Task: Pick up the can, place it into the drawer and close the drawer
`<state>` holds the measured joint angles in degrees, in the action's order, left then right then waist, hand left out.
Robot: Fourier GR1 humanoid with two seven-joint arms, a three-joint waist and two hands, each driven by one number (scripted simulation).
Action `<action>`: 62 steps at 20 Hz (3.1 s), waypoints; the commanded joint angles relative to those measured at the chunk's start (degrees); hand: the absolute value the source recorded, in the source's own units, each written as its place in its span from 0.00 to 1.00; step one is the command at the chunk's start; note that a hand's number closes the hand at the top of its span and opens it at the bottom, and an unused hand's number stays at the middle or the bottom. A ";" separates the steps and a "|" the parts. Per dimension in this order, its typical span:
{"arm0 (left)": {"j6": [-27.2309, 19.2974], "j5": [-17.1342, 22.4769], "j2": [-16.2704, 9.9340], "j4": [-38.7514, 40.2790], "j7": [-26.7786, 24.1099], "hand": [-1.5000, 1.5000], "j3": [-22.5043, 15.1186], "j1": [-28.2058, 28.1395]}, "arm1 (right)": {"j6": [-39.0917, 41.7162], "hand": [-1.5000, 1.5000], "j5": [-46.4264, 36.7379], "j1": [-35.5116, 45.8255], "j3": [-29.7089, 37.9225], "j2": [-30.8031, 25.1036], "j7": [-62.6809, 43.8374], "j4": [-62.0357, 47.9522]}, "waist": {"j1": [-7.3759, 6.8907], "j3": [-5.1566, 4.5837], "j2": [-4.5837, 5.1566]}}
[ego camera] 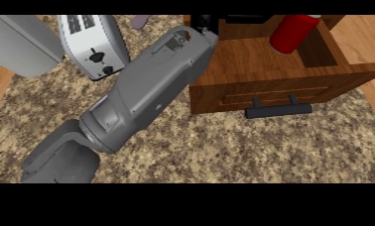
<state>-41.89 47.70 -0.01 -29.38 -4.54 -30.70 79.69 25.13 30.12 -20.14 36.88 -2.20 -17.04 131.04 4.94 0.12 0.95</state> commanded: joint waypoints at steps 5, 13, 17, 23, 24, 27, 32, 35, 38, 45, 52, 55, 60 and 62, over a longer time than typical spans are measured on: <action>-3.27 4.66 0.00 2.19 -2.75 0.00 -3.21 -0.34 | -0.71 0.00 1.05 0.45 -0.46 -1.22 -3.08 1.69 | 0.88 -0.02 0.24; -2.71 7.77 0.00 3.53 -6.05 0.00 -3.91 -0.41 | -0.20 0.00 -2.01 1.15 -1.78 2.06 -0.05 0.14 | 0.20 -0.01 0.25; -2.68 9.12 0.00 3.19 -8.39 0.00 -3.91 -0.56 | -1.21 0.00 -2.97 3.09 0.58 -1.23 -0.09 4.76 | 0.12 -0.06 0.20; -1.24 10.52 0.00 2.18 -11.12 0.00 -3.43 -0.44 | 3.42 0.00 -9.57 5.75 1.51 -6.10 6.25 7.59 | -0.67 -0.08 0.15; -2.50 10.99 0.01 1.45 -11.55 0.00 -3.64 -0.71 | 4.54 0.00 -14.08 6.66 0.33 -5.46 8.72 6.03 | -1.15 -0.04 0.20; -2.42 11.94 0.00 0.39 -12.59 0.00 -3.75 -0.56 | 3.99 0.00 -18.49 7.46 -2.84 -4.31 9.18 10.36 | -1.27 -0.07 0.01; -3.25 11.96 0.00 1.80 -11.53 0.00 -3.86 3.15 | 3.20 0.00 -33.39 14.17 -9.40 -6.36 11.30 6.62 | -3.30 -0.06 0.20; -1.89 11.72 0.00 3.52 -11.56 0.00 -1.61 4.57 | 1.90 0.00 -40.62 15.74 -13.51 -5.69 11.44 6.25 | -3.90 -0.10 -0.18; -2.16 12.75 0.00 -1.28 -10.90 0.00 -4.18 -0.75 | -0.59 0.00 -52.39 19.12 -20.45 -4.54 13.95 2.09 | -5.13 -0.11 -0.34; -3.55 11.06 0.01 -0.43 -8.93 0.00 -2.70 1.11 | -9.81 0.00 -71.00 26.90 -32.28 -3.36 18.75 -11.58 | -5.85 -0.09 -0.58; -4.14 8.61 -2.86 -2.09 -7.48 0.00 -1.72 -0.57 | -13.17 0.00 -81.00 40.08 -36.54 -6.99 18.14 -26.74 | -6.74 -0.15 -0.86; -3.81 7.51 -5.12 -2.18 -4.59 0.00 -1.88 0.49 | -17.07 0.00 -85.57 43.14 -39.45 -5.92 20.06 -35.26 | -6.64 -0.12 -0.77; -4.28 6.29 -7.88 -5.76 -2.99 0.00 -2.04 -2.00 | -20.62 0.00 -93.45 49.25 -41.51 -7.29 19.92 -46.52 | -7.41 -0.15 -0.91; -4.12 6.00 -9.95 -7.61 0.32 0.00 -2.46 -0.67 | -25.10 0.00 -93.71 52.04 -38.91 -7.12 21.92 -55.59 | -8.25 -0.09 -0.78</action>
<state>-45.88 54.54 -7.30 -34.05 -7.16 -32.67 79.12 4.66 -59.94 26.47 -2.75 -9.36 4.12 86.84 -2.20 -0.01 0.15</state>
